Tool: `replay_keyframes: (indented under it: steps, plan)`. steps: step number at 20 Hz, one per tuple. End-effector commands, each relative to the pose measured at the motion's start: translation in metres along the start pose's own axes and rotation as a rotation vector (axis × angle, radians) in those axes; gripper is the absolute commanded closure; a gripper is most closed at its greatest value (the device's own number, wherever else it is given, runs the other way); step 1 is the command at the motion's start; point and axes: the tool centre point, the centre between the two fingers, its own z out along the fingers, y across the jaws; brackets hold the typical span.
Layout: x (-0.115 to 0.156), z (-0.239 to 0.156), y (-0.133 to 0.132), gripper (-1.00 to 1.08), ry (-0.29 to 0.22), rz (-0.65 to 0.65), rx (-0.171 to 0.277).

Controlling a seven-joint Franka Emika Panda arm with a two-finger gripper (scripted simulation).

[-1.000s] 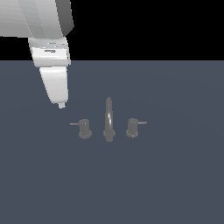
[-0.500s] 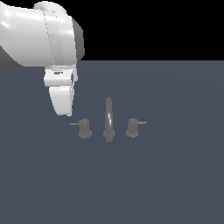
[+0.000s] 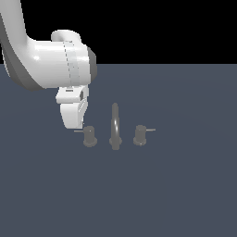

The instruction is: Turn on the faucet by rotating a designated handle.

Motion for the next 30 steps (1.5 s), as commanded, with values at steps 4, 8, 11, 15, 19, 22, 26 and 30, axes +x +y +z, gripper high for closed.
replay_keyframes:
  steps: [4,8,11,15,19,22,26,30]
  plan:
    - [0.005,0.012,-0.01,1.08,0.001,0.048,0.0]
    - [0.005,0.013,-0.011,1.08,0.0,0.056,0.0]
    - [0.005,0.012,-0.011,1.08,-0.001,0.052,0.0]
    - [0.005,0.012,-0.011,1.08,-0.001,0.052,0.0]
    - [-0.003,0.012,0.003,1.08,-0.001,0.052,0.0]
    - [-0.01,0.012,0.013,1.08,-0.001,0.052,0.0]
    - [-0.008,0.012,0.012,1.08,-0.002,0.059,0.007]
    - [-0.007,0.012,0.026,1.08,-0.002,0.057,0.005]
